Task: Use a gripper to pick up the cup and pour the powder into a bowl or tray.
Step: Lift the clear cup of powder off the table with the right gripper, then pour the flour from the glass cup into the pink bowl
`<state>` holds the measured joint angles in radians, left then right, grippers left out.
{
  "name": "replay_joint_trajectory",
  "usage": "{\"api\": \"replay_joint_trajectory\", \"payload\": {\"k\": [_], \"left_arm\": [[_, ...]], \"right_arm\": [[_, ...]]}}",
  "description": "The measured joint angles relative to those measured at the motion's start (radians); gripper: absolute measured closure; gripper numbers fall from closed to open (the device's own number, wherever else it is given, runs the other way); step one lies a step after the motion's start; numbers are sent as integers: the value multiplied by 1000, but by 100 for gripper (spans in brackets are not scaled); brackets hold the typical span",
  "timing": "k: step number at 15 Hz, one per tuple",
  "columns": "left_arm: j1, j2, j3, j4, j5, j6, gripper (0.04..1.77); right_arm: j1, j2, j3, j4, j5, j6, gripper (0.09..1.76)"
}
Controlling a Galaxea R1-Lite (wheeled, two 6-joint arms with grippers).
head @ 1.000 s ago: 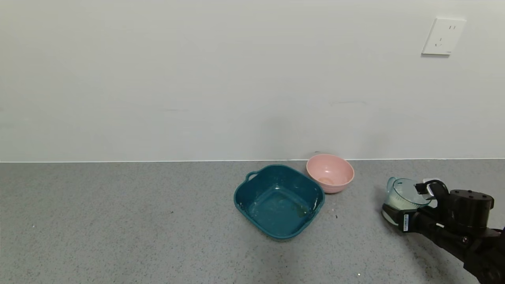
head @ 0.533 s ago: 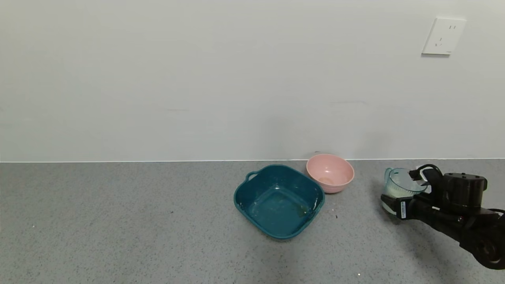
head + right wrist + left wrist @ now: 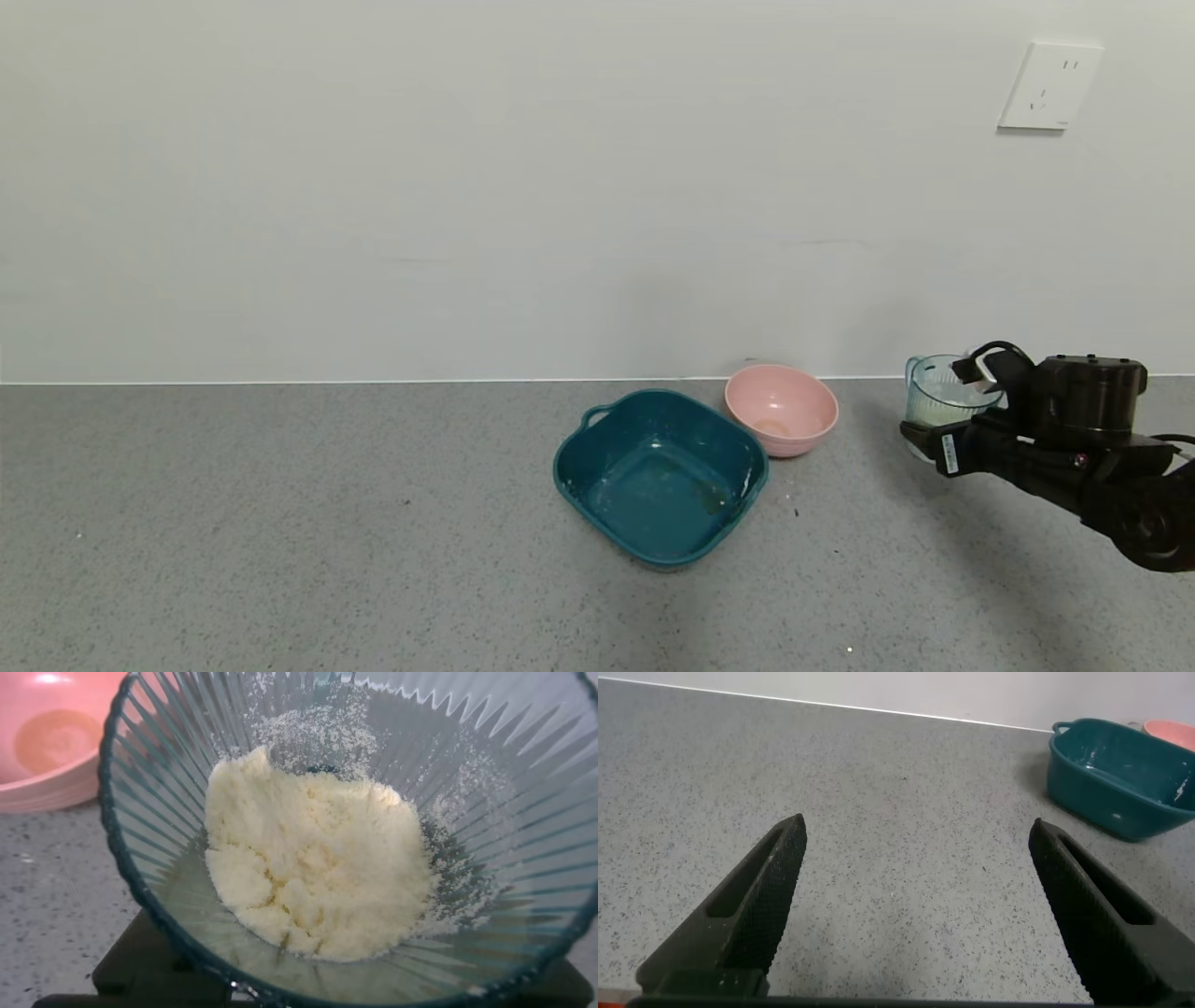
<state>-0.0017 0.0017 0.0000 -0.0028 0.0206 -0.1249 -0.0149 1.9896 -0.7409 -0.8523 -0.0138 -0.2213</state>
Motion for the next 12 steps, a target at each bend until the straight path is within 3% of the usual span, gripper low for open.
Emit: {"api": "replay_joint_trajectory", "payload": {"k": [12], "left_arm": [[0,0,0,0,0,0,9]], "right_arm": [[76,1,-153,79,-172,-335,53]]}}
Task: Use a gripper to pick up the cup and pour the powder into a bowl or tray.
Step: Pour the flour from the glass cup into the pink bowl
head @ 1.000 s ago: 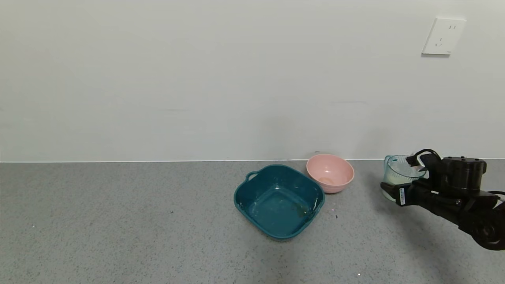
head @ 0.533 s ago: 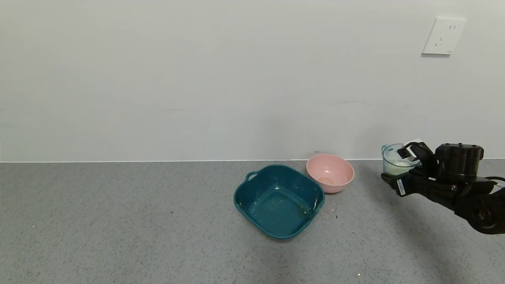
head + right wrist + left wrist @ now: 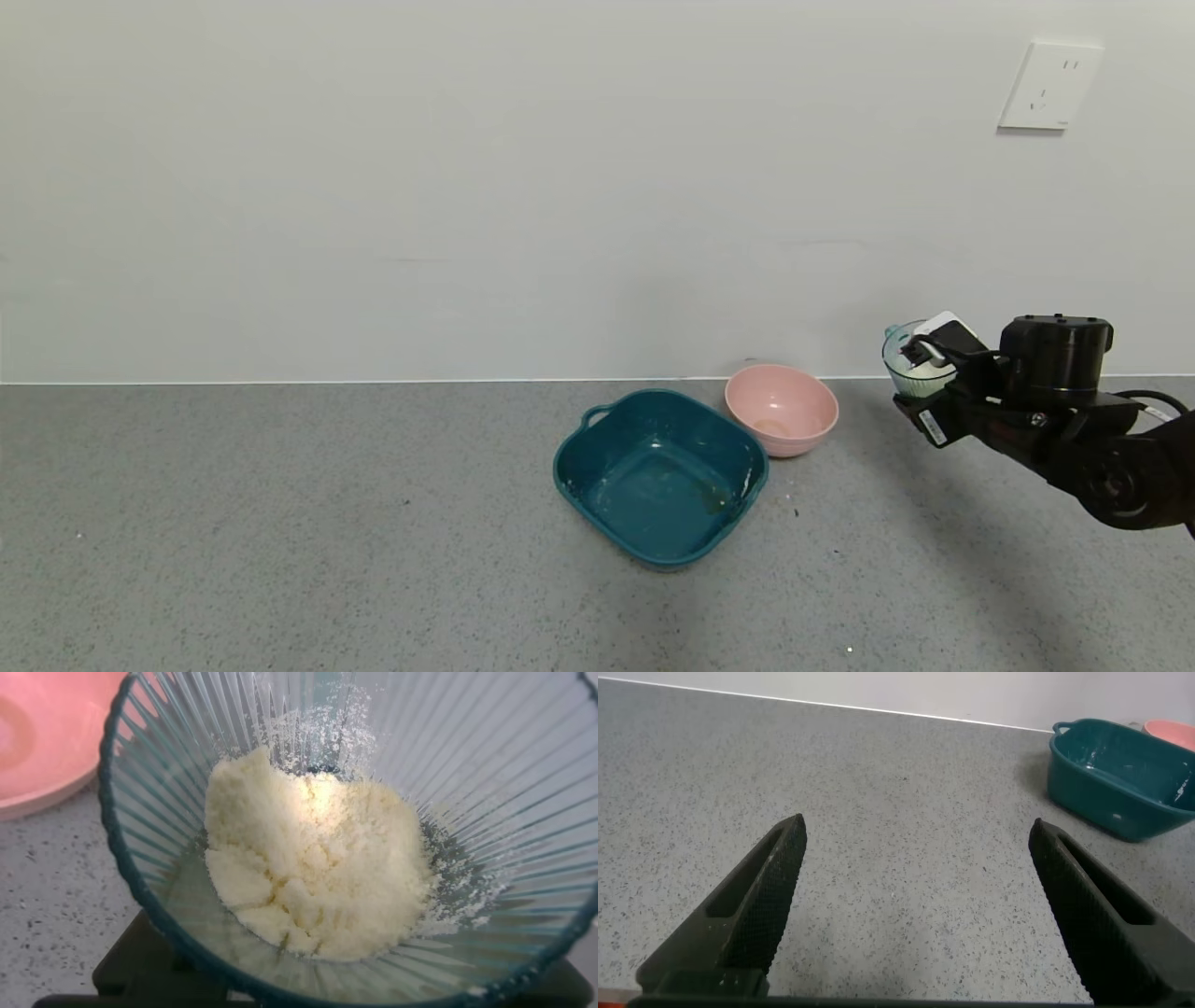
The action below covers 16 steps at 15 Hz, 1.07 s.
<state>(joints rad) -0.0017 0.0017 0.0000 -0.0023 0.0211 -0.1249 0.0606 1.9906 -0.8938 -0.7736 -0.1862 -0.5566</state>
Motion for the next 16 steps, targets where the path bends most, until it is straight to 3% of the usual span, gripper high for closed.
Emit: {"api": "replay_joint_trajectory", "payload": {"k": [6,16], "left_arm": [[0,0,0,0,0,0,9],[0,0,0,0,0,0,9]], "right_arm": [[66,5,-81,39,-101,-128,53],[104,45,-180,20,-274,-442,53]]}}
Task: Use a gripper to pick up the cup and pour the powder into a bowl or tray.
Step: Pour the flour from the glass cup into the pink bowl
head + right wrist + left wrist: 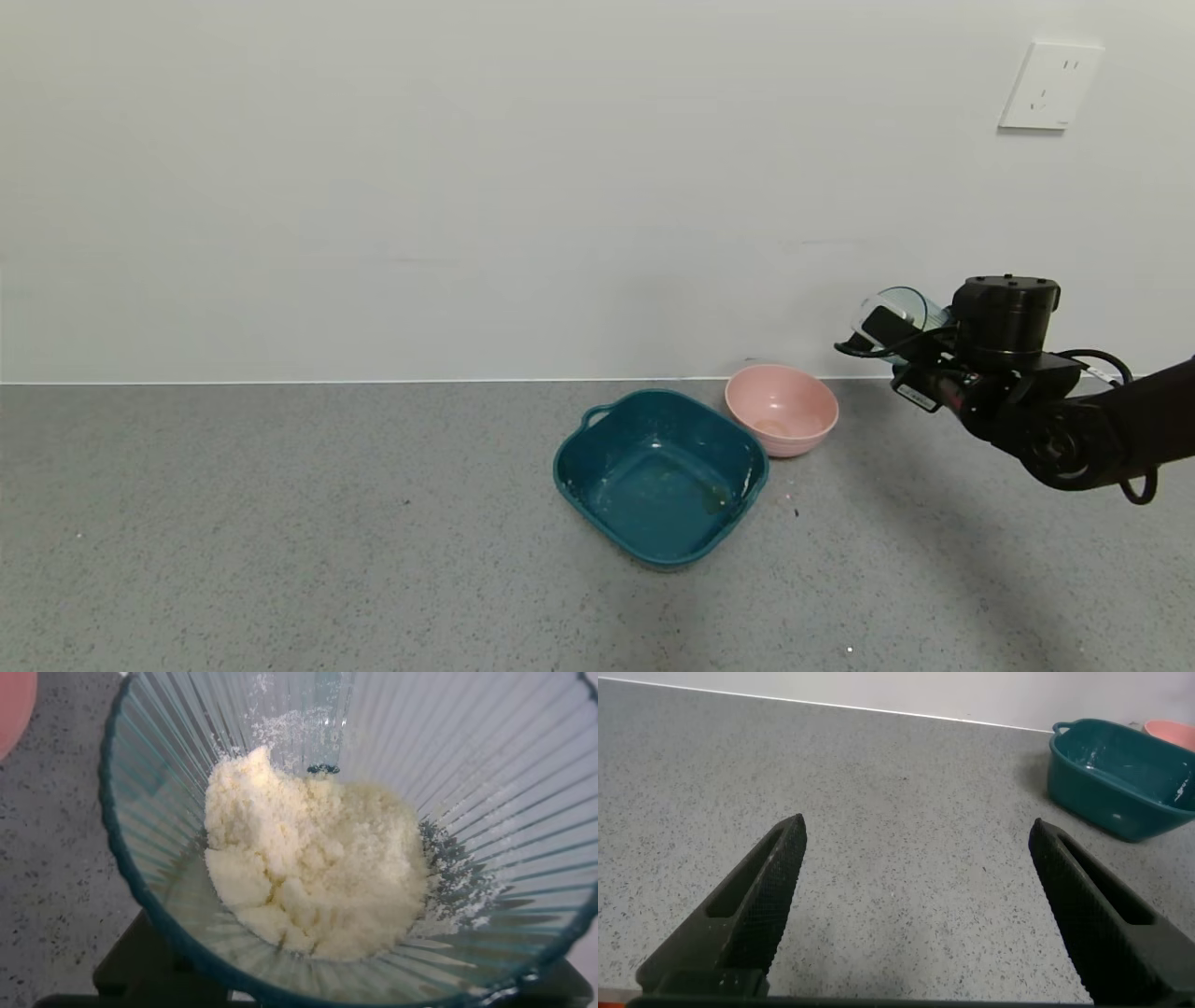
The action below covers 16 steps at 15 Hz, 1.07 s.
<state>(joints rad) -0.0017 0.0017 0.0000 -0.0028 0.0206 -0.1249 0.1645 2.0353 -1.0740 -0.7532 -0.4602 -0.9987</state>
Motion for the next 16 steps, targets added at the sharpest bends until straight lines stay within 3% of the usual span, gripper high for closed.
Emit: {"api": "replay_joint_trajectory", "payload": {"k": [11,16], "left_arm": [[0,0,0,0,0,0,9],[0,0,0,0,0,0,9]], "right_arm": [[62,131,-142,-4,-183,-210,53],[85,179,-153,-5,-207,-244,53]]}}
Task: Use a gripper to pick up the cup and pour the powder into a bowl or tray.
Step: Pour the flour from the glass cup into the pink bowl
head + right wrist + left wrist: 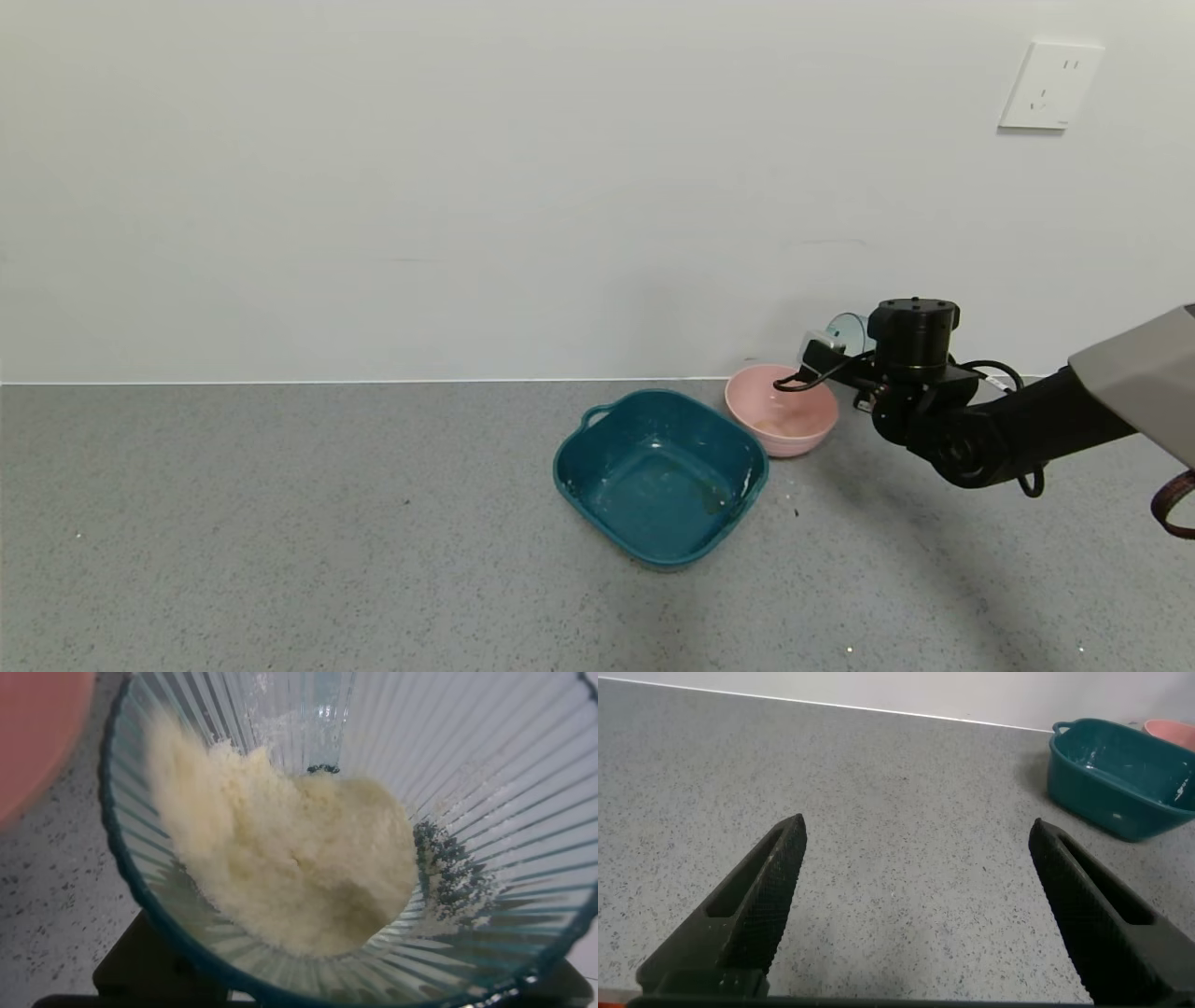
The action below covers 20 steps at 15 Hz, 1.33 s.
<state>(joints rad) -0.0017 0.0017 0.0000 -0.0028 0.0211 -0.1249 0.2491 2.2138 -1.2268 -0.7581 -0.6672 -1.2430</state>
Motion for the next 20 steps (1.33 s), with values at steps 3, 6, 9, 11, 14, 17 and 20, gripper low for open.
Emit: {"api": "replay_joint_trajectory", "payload": {"k": [3,6,9,11,14,17,20], "left_arm": [[0,0,0,0,0,0,9],[0,0,0,0,0,0,9],[0,0,0,0,0,0,9],[0,0,0,0,0,0,9],[0,0,0,0,0,0,9],[0,0,0,0,0,0,9],[0,0,0,0,0,0,9]], "right_arm": [[14,19,0,-16,-57,-57,53],[15,28,4,-105,-58,-157,53],[16,37,24,-180,-59,-254,53],[20,40,42,-232,-58,-328,53],[32,50,65,-336,-58,-423,53],[42,67,76,-391,-59,-473,53],[60,77,86,-412,-95,-511,53]]}}
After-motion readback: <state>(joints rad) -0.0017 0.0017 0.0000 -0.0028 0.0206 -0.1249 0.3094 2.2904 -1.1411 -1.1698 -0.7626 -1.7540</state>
